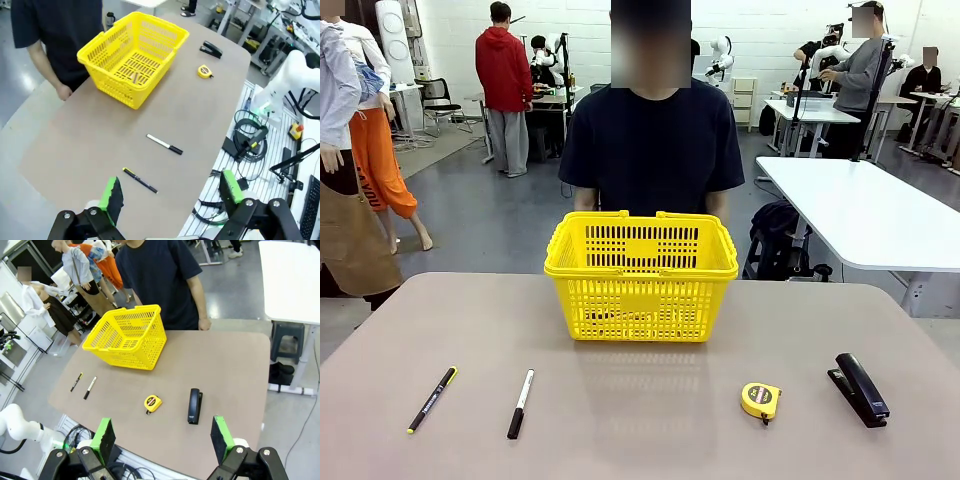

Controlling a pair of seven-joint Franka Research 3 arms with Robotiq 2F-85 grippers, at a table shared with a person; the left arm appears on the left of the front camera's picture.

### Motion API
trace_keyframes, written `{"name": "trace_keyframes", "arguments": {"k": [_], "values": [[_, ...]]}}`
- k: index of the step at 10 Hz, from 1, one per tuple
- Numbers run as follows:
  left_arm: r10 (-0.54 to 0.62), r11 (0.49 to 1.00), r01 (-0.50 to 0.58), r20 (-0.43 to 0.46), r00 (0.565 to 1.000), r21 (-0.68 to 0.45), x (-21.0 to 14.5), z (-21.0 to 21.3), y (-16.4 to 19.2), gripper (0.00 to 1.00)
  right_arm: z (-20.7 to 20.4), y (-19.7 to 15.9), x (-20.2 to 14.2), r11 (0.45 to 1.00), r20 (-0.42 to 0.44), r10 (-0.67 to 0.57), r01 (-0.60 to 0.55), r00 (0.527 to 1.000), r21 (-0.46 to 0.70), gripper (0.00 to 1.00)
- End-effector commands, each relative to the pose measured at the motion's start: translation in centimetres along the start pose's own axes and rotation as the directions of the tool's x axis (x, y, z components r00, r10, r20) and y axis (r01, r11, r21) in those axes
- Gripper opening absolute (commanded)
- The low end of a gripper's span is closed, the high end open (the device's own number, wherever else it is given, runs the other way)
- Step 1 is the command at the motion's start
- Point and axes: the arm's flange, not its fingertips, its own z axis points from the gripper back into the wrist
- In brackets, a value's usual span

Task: Place the items the person wants into the basket.
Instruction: Pick up the item the person points to and place it in the Market Basket.

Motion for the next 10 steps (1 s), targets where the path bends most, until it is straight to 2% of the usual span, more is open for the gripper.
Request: {"name": "trace_keyframes", "arguments": {"k": [1,3,7,10], "values": [[0.026,1.0,-0.026,0.066,0.997,0.007,-0.8,0.7,3.7,1.0,0.0,0.1,-0.1,1.0,0.003,0.004,-0.004,1.0,0.003,1.0],[0.02,0.999,-0.024,0.115,0.993,0.034,-2.7,3.2,4.7,1.0,0.0,0.1,-0.1,1.0,0.003,0.004,-0.004,1.0,0.003,1.0],[-0.011,0.999,0.004,0.144,0.99,0.048,-5.6,6.5,4.5,1.0,0.0,0.1,-0.1,1.0,0.003,0.004,-0.004,1.0,0.003,1.0],[0.022,0.997,-0.031,0.127,0.992,0.066,-5.8,6.5,4.2,1.0,0.0,0.1,-0.1,1.0,0.003,0.004,-0.004,1.0,0.003,1.0]]}}
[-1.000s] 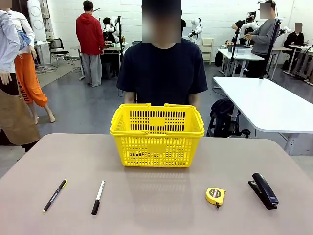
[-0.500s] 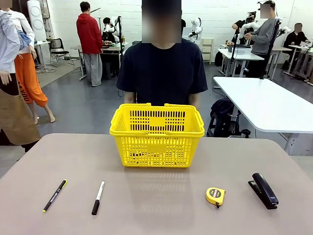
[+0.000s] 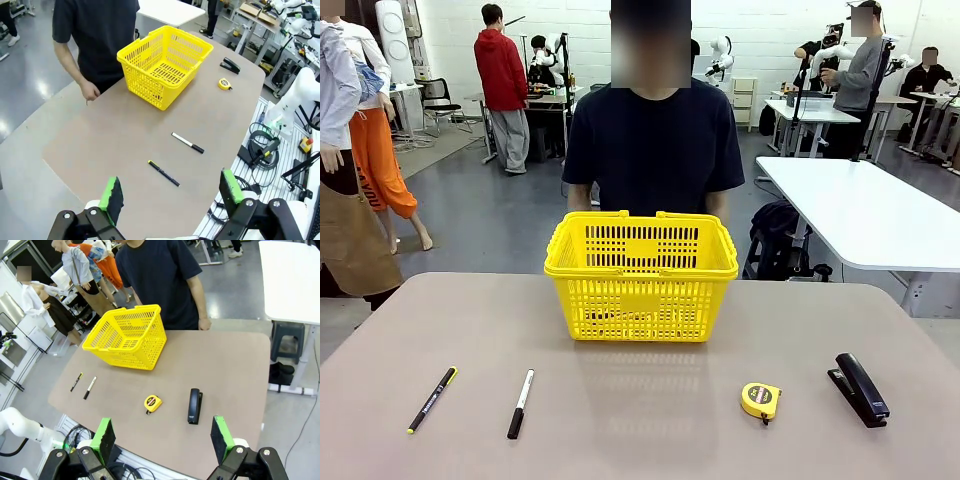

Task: Place the items the person wants into the basket.
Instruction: Pick up the item the person points to and place it in the Market Basket.

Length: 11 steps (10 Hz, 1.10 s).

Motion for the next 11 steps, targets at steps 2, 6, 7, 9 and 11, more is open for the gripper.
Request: {"name": "trace_keyframes", "arguments": {"k": [2,6,7,9,11], "values": [[-0.013,1.0,0.013,0.009,1.0,-0.004,0.25,-0.11,0.03,1.0,0.02,0.1,-0.07,1.0,0.003,0.004,-0.004,1.0,0.003,1.0],[-0.013,1.0,0.013,0.009,1.0,-0.004,0.25,-0.11,0.03,1.0,0.02,0.1,-0.07,1.0,0.003,0.004,-0.004,1.0,0.003,1.0],[-0.013,1.0,0.013,0.009,1.0,-0.004,0.25,-0.11,0.03,1.0,0.02,0.1,-0.07,1.0,0.003,0.004,-0.004,1.0,0.003,1.0],[-0.013,1.0,0.013,0.009,1.0,-0.004,0.25,-0.11,0.03,1.0,0.02,0.1,-0.07,1.0,0.003,0.004,-0.004,1.0,0.003,1.0],[-0.013,1.0,0.013,0.009,1.0,-0.004,0.25,-0.11,0.03,1.0,0.02,0.1,-0.07,1.0,0.003,0.004,-0.004,1.0,0.003,1.0]]}}
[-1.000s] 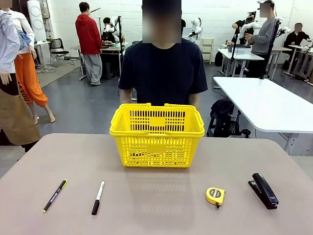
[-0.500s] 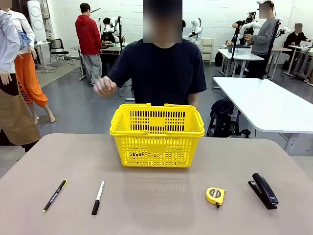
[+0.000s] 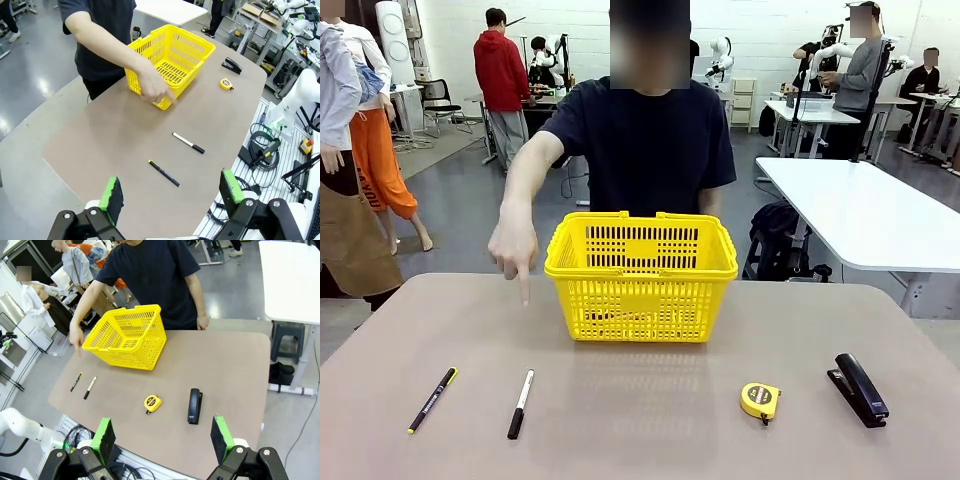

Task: Place the items the person wants into the basket.
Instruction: Pick up the item the person points to and place it in the Market Basket.

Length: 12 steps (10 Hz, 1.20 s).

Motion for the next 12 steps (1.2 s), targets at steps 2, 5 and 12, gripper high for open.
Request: {"name": "trace_keyframes", "arguments": {"k": [2,5,12], "values": [[-0.022,1.0,0.022,0.014,1.0,-0.01,0.0,0.2,0.1,1.0,0.0,0.1,-0.1,1.0,0.003,0.004,-0.004,1.0,0.003,1.0],[-0.022,1.0,0.022,0.014,1.0,-0.01,0.0,0.2,0.1,1.0,0.0,0.1,-0.1,1.0,0.003,0.004,-0.004,1.0,0.003,1.0],[0.109,0.994,-0.099,-0.588,0.801,0.05,14.4,-20.2,-12.6,1.0,0.0,0.1,-0.1,1.0,0.003,0.004,-0.004,1.0,0.003,1.0]]}}
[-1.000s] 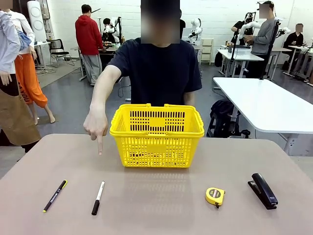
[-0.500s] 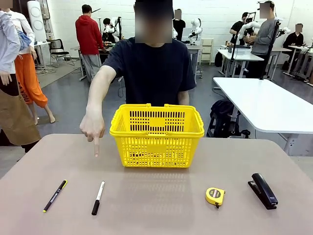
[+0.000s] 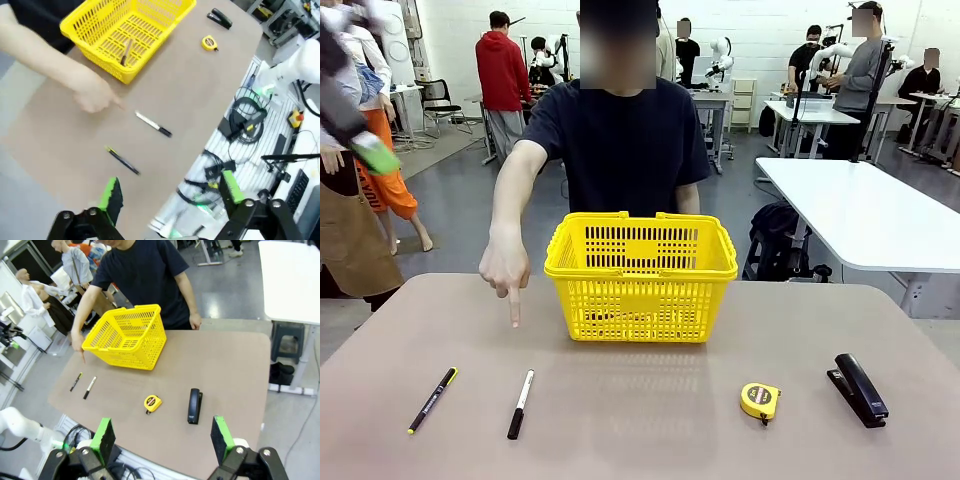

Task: Place the items the person wants into the basket.
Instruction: Pick up the item the person points to and place it in the Market Basket.

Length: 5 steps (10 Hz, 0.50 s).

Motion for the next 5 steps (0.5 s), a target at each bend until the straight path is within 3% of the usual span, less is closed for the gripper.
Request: {"name": "trace_keyframes", "arguments": {"k": [1,2,4,5], "values": [[0.136,0.991,-0.131,-0.213,0.967,0.037,1.7,-5.2,-2.9,1.0,0.0,0.0,-0.1,1.0,0.004,0.002,-0.002,1.0,0.005,1.0],[0.213,0.976,-0.193,-0.255,0.943,0.102,2.0,-9.0,-4.7,1.0,0.0,0.0,-0.1,1.0,0.004,0.002,-0.002,1.0,0.005,1.0],[0.321,0.917,-0.253,-0.196,0.927,0.307,2.3,-15.1,-5.9,1.0,0.0,0.0,-0.1,1.0,0.004,0.002,-0.002,1.0,0.005,1.0],[0.37,0.898,-0.297,-0.19,0.91,0.324,1.8,-17.6,-6.4,1.0,0.0,0.0,-0.1,1.0,0.004,0.002,-0.002,1.0,0.005,1.0]]}}
